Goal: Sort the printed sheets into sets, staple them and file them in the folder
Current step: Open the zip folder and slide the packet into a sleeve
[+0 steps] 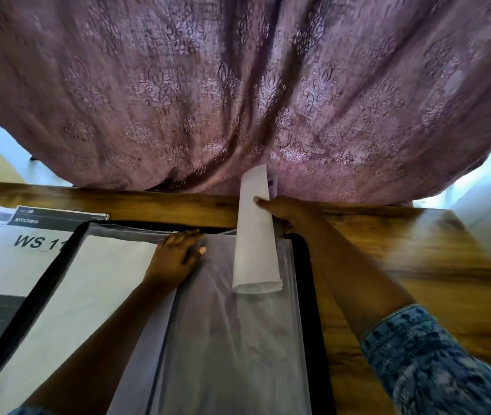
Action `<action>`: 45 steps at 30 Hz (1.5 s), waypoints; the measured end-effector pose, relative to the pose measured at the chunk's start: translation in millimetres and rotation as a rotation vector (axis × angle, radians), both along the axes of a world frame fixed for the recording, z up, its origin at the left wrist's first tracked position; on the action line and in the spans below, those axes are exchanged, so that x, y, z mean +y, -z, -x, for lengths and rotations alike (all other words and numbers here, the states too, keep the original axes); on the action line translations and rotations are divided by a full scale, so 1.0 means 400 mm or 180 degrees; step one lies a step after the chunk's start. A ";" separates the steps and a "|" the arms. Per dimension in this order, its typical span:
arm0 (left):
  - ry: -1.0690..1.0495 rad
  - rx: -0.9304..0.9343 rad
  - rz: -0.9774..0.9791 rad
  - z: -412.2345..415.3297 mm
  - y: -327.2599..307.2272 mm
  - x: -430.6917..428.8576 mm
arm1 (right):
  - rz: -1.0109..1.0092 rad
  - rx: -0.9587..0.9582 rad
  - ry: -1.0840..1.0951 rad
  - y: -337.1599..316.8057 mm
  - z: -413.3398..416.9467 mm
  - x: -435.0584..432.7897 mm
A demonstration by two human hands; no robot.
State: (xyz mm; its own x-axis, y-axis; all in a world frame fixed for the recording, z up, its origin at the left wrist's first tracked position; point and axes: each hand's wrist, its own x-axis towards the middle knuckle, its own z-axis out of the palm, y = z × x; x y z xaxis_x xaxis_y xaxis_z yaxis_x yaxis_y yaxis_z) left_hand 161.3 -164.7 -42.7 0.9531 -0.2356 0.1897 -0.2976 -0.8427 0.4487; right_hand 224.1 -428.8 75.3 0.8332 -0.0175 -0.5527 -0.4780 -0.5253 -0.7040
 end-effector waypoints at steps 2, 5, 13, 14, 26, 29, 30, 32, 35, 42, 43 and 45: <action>-0.0010 0.0001 0.0111 0.001 0.004 -0.001 | 0.0044 0.0014 0.0237 0.005 -0.001 -0.007; 0.0030 0.0002 0.0157 -0.005 0.016 0.002 | 0.0505 -0.0492 -0.0040 0.027 -0.003 -0.015; 0.0016 0.0146 0.1633 0.008 -0.006 0.001 | 0.0230 -0.1261 -0.1323 0.002 0.018 0.088; 0.0025 0.0164 0.1724 0.010 -0.012 0.003 | 0.0305 -0.1360 -0.1536 0.010 0.014 0.103; -0.0189 0.0301 0.2081 0.012 -0.016 0.002 | 0.1332 -0.1402 -0.3784 0.093 -0.063 0.213; -0.0099 0.0309 0.1999 0.005 -0.006 0.009 | 0.1758 -0.1769 -0.4181 0.092 -0.061 0.230; -0.0117 0.0324 0.2000 0.002 -0.002 0.012 | 0.1747 -0.1935 -0.4136 0.103 -0.066 0.231; -0.0129 0.0288 0.1980 0.001 -0.001 0.013 | 0.1553 -0.2065 -0.3916 0.115 -0.068 0.232; -0.0067 0.0230 0.1887 0.000 0.000 0.012 | 0.1175 -0.1555 -0.3632 0.093 -0.061 0.220; -0.0038 0.0169 0.1703 -0.005 0.012 0.013 | 0.2646 -0.0798 -0.2911 0.073 -0.001 0.028; -0.0024 0.0120 0.1692 -0.005 0.011 0.013 | 0.2570 -0.0954 -0.2717 0.089 0.015 -0.005; -0.0003 0.0058 0.1662 -0.005 0.009 0.010 | 0.2707 -0.1498 -0.2410 0.109 0.042 -0.068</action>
